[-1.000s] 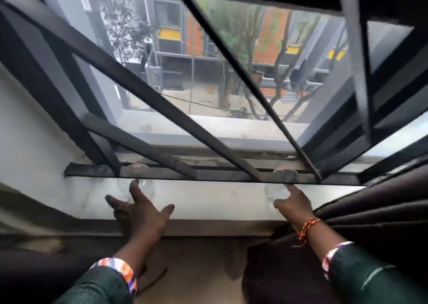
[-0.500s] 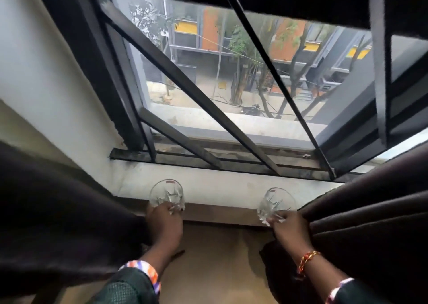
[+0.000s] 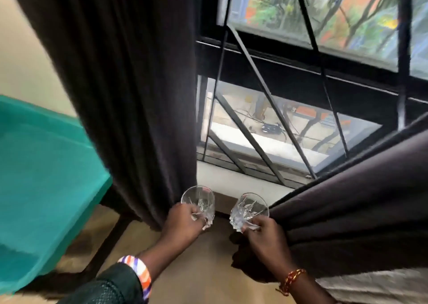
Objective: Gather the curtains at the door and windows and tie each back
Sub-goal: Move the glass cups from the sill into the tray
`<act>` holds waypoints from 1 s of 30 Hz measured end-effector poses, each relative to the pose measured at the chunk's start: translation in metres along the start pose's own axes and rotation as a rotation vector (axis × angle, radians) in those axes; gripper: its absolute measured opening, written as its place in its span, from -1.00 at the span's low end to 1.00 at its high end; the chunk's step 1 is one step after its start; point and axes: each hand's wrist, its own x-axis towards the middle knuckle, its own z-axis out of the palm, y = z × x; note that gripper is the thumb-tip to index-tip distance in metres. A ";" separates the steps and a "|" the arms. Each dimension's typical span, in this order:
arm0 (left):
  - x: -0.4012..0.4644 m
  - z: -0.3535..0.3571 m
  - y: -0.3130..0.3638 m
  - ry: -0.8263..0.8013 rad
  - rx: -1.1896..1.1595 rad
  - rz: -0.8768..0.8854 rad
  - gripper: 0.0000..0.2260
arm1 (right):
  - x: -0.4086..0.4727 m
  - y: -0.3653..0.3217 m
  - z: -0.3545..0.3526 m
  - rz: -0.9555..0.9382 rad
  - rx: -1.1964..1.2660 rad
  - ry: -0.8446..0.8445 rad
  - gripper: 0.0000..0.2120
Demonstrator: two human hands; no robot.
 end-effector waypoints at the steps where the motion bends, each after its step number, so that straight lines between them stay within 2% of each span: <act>1: -0.013 -0.012 -0.004 0.001 -0.011 0.003 -0.82 | -0.010 -0.011 -0.003 -0.036 -0.034 -0.011 -0.73; 2: -0.025 -0.024 -0.007 0.013 -0.020 0.016 -0.82 | -0.020 -0.022 -0.005 -0.067 -0.054 -0.021 -0.73; 5: -0.058 -0.056 -0.018 0.059 -0.029 0.051 -0.84 | -0.045 -0.051 -0.005 -0.149 -0.107 -0.042 -0.91; 10: -0.104 -0.126 -0.042 0.122 -0.089 0.038 -0.89 | -0.092 -0.108 -0.002 -0.262 -0.125 -0.055 -0.93; 15: -0.138 -0.205 -0.075 0.308 -0.143 0.000 -0.87 | -0.124 -0.177 0.010 -0.400 -0.142 -0.092 -0.85; 17: -0.147 -0.239 -0.095 0.364 -0.166 -0.023 -0.90 | -0.130 -0.208 0.023 -0.458 -0.138 -0.130 -0.92; 20: -0.149 -0.284 -0.131 0.432 -0.153 -0.063 -0.92 | -0.131 -0.255 0.053 -0.517 -0.113 -0.190 -0.87; 22: -0.140 -0.311 -0.160 0.507 -0.147 -0.113 -0.91 | -0.122 -0.288 0.085 -0.556 -0.098 -0.232 -0.94; 24: -0.121 -0.337 -0.193 0.584 -0.115 -0.173 -0.87 | -0.108 -0.320 0.127 -0.570 -0.054 -0.274 -0.81; 27: -0.084 -0.371 -0.239 0.640 -0.085 -0.230 -0.85 | -0.080 -0.362 0.193 -0.577 -0.072 -0.318 -0.90; 30: -0.040 -0.399 -0.284 0.659 -0.060 -0.252 -0.84 | -0.050 -0.406 0.261 -0.596 -0.087 -0.375 -0.83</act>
